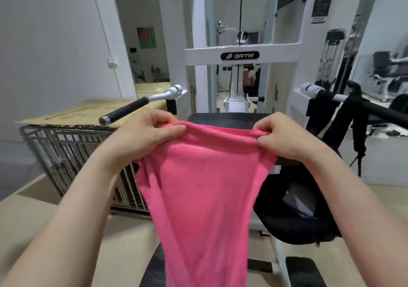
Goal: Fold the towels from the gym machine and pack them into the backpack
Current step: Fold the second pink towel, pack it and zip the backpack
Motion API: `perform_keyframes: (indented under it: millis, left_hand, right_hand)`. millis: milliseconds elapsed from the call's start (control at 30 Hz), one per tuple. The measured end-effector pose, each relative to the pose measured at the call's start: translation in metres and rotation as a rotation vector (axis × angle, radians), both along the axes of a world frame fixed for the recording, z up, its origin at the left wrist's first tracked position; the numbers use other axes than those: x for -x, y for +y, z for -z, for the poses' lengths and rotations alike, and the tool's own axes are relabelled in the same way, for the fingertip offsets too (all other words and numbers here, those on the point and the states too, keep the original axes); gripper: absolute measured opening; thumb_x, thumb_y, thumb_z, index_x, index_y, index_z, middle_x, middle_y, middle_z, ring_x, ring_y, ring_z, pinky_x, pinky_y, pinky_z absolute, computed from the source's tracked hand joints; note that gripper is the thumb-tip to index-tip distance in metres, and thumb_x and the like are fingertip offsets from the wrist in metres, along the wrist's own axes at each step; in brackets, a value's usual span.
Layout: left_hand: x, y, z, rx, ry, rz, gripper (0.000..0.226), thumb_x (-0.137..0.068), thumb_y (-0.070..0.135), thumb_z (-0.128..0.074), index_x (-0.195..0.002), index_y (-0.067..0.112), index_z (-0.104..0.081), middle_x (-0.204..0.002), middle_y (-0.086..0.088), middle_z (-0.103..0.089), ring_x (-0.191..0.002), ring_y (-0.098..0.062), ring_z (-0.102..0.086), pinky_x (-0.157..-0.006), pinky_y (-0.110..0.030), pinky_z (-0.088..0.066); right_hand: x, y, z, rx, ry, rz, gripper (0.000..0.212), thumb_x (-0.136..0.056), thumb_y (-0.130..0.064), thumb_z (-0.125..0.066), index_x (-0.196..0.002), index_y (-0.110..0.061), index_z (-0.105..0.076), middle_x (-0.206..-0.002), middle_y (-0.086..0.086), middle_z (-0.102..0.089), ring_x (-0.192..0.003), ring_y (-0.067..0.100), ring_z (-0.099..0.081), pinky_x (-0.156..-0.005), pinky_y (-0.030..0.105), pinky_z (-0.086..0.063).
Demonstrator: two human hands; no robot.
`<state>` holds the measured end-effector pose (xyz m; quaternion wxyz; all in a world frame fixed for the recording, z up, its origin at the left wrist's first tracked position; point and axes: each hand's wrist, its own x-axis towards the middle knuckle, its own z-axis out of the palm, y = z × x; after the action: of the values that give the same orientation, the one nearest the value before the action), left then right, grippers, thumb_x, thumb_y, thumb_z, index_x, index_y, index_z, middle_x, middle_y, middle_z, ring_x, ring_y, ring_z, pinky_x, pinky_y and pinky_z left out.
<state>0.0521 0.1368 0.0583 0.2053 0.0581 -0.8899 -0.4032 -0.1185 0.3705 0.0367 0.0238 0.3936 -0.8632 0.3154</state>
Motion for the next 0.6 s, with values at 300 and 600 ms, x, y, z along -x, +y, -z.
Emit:
perform_keyframes:
  millis: [300, 600]
  left_hand:
    - [0.046, -0.041, 0.049, -0.169, 0.101, -0.190, 0.016, -0.089, 0.012, -0.064, -0.085, 0.024, -0.073, -0.078, 0.004, -0.070, -0.071, -0.006, -0.060, -0.066, -0.019, -0.046]
    - [0.146, -0.073, 0.072, -0.384, 0.177, -0.296, 0.018, -0.097, 0.028, -0.055, -0.087, 0.020, -0.069, -0.078, 0.002, -0.067, -0.071, -0.011, -0.060, -0.069, -0.026, -0.048]
  right_hand:
    - [0.038, 0.004, 0.039, 0.608, -0.491, 0.300, 0.031, -0.085, 0.008, -0.042, -0.089, -0.008, -0.068, -0.077, 0.008, -0.057, -0.061, 0.015, -0.054, -0.052, 0.025, -0.053]
    - [0.124, -0.023, 0.028, 0.512, -0.181, 0.330, 0.016, -0.097, -0.017, -0.047, -0.099, -0.014, -0.062, -0.083, -0.002, -0.058, -0.056, 0.016, -0.056, -0.044, 0.030, -0.055]
